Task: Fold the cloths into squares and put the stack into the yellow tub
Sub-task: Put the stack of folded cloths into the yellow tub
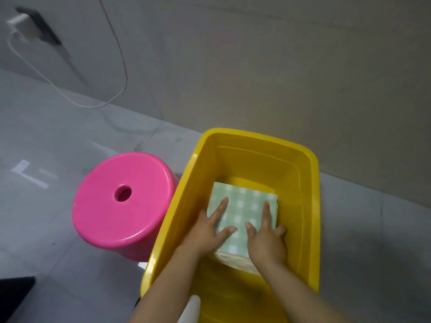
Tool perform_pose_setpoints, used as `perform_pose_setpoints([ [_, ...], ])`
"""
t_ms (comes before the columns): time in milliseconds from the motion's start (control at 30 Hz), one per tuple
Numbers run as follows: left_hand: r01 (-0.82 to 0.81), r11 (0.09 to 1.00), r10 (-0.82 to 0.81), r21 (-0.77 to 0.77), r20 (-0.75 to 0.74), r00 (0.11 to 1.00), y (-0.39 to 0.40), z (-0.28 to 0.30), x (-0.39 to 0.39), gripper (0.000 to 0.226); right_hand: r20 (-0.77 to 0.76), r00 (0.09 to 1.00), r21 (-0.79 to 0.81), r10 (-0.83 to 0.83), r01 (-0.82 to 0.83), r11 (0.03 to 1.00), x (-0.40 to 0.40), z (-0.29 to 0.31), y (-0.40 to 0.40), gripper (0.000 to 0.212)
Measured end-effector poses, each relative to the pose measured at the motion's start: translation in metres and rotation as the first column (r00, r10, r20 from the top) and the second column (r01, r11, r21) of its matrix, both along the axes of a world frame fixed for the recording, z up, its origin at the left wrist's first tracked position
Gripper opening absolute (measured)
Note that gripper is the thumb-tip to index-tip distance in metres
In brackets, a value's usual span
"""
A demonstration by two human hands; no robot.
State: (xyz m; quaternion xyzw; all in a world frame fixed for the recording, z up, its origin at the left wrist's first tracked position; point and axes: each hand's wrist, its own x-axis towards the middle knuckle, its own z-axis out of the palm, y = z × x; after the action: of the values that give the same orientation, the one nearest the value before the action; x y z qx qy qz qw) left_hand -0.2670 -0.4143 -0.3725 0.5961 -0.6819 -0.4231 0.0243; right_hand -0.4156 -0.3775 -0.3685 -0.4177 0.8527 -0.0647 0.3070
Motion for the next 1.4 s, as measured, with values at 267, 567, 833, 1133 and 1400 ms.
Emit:
perform_pose_setpoints([
  [267,0.037,0.998,-0.038,-0.056,-0.033,0.999,-0.013,-0.029,0.003,0.078,-0.118,0.993,-0.137,-0.025,0.009,0.990,0.009,-0.038,-0.003,0.067],
  [567,0.098,0.993,-0.090,-0.060,0.115,0.989,-0.019,-0.045,-0.006,0.081,-0.153,0.985,-0.137,-0.080,0.059,0.989,0.018,-0.055,-0.007,0.063],
  [833,0.409,0.859,-0.230,-0.308,0.482,0.846,-0.023,-0.047,-0.010,0.081,-0.272,0.961,-0.101,0.057,-0.087,0.991,0.020,-0.064,0.000,0.061],
  [1133,0.468,0.869,-0.359,-0.161,0.446,0.820,-0.024,-0.068,-0.013,0.069,-0.303,0.942,-0.066,0.146,-0.173,0.983,0.017,-0.078,-0.002,0.070],
  [1400,0.441,0.894,-0.365,-0.074,0.451,0.814,-0.029,-0.057,-0.018,0.065,-0.278,0.945,0.052,0.171,-0.163,0.985,0.017,-0.071,-0.006,0.063],
])
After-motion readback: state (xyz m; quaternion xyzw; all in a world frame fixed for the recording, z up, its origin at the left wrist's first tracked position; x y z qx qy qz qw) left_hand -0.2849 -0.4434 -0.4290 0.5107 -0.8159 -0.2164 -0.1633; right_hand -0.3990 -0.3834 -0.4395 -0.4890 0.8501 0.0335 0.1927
